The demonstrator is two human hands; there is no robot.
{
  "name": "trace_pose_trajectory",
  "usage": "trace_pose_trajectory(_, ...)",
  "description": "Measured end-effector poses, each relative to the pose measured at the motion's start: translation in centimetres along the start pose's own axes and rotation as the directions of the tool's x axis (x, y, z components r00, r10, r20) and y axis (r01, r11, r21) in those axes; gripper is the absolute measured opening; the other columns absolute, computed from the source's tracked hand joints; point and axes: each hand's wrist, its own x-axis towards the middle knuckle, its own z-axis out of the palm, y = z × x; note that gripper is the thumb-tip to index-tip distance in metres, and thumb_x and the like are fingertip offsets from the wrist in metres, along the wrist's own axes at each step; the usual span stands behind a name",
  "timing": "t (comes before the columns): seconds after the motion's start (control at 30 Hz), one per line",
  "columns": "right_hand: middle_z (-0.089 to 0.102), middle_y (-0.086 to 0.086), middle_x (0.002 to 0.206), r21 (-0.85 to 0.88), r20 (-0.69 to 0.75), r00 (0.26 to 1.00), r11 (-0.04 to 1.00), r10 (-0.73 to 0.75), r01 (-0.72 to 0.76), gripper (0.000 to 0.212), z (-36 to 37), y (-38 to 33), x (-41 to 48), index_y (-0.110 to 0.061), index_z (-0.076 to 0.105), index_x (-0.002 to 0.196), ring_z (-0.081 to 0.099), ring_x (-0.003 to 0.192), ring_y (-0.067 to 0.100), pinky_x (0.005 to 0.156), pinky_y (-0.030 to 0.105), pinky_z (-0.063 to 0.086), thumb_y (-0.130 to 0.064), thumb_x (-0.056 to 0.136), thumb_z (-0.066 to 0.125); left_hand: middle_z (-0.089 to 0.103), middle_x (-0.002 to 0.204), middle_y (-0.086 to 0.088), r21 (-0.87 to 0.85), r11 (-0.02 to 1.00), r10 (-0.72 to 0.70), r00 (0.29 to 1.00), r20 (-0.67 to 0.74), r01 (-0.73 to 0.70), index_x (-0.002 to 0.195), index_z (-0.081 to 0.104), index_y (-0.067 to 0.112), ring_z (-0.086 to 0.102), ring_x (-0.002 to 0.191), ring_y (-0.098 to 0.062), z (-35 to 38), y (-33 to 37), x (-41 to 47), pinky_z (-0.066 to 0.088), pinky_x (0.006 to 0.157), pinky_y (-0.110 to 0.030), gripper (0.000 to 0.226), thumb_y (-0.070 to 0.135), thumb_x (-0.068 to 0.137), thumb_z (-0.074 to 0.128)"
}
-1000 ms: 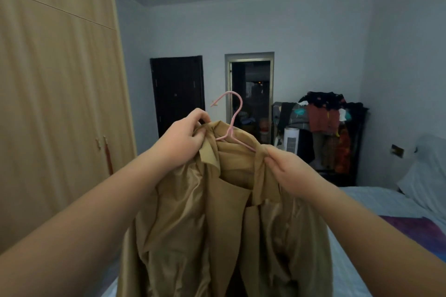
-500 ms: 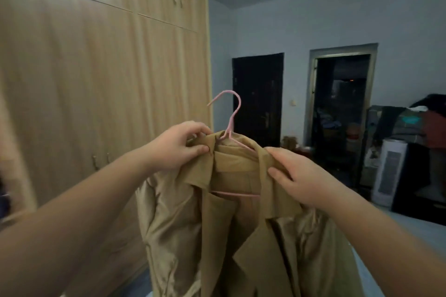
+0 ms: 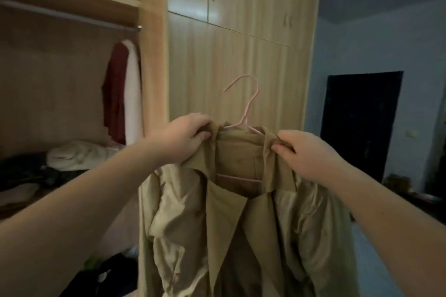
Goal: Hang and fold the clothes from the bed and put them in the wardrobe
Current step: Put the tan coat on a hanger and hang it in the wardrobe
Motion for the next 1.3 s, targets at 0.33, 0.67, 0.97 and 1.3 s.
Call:
trace_pose_trajectory(0.33, 0.064, 0.007, 0.110, -0.082, -0.210, 0.931, 0.955, -0.297, 0.286, 0.020, 9.0, -25.1, 17.0, -0.022, 0.047, 0.114, 0.063, 0.094, 0.035, 0.070, 0.039, 0.046, -0.034, 0.098, 0.049, 0.061, 0.099, -0.001, 0.176, 0.929, -0.305, 0.942, -0.140, 0.327, 0.104, 0.047, 0.022, 0.058, 0.090, -0.023, -14.4, -23.2, -12.8, 0.044, 0.076, -0.039, 0.003, 0.023, 0.101, 0.046)
trace_pose_trajectory(0.67, 0.053, -0.014, 0.107, 0.339, -0.134, 0.957, 0.895, -0.259, 0.290, 0.055, 18.1, -37.7, 25.9, -0.035, 0.030, 0.147, 0.056, 0.090, 0.008, 0.077, 0.028, 0.046, -0.044, 0.098, 0.053, 0.060, 0.084, 0.009, 0.015, 0.910, -0.391, 0.867, -0.309, 0.415, 0.100, 0.053, 0.022, 0.055, 0.078, -0.005, -20.0, -35.8, -17.3, 0.039, 0.064, -0.027, 0.009, 0.015, 0.099, 0.047)
trace_pose_trajectory(0.97, 0.058, -0.006, 0.073, 0.104, -0.215, 0.905, 0.913, -0.367, 0.395, 0.016, 26.7, -37.8, 35.1, -0.026, 0.047, 0.095, 0.057, 0.061, 0.013, 0.055, 0.036, 0.051, -0.039, 0.102, 0.041, 0.055, 0.100, 0.010, 0.390, 0.864, -0.227, 0.939, -0.259, 0.317, 0.104, 0.045, 0.031, 0.058, 0.095, -0.020, -18.7, -46.0, -14.4, 0.048, 0.078, -0.039, 0.010, 0.039, 0.100, 0.042)
trace_pose_trajectory(1.3, 0.054, -0.008, 0.070, 0.138, -0.289, 0.880, 0.894, -0.376, 0.427, 0.021, 33.6, -35.9, 51.1, -0.030, 0.036, 0.090, 0.056, 0.063, 0.017, 0.060, 0.038, 0.050, -0.047, 0.101, 0.032, 0.063, 0.093, 0.008, 0.531, 0.735, -0.240, 0.894, -0.379, 0.422, 0.104, 0.046, 0.029, 0.063, 0.087, -0.024, -16.8, -58.6, -3.3, 0.038, 0.063, -0.034, 0.020, 0.048, 0.101, 0.040)
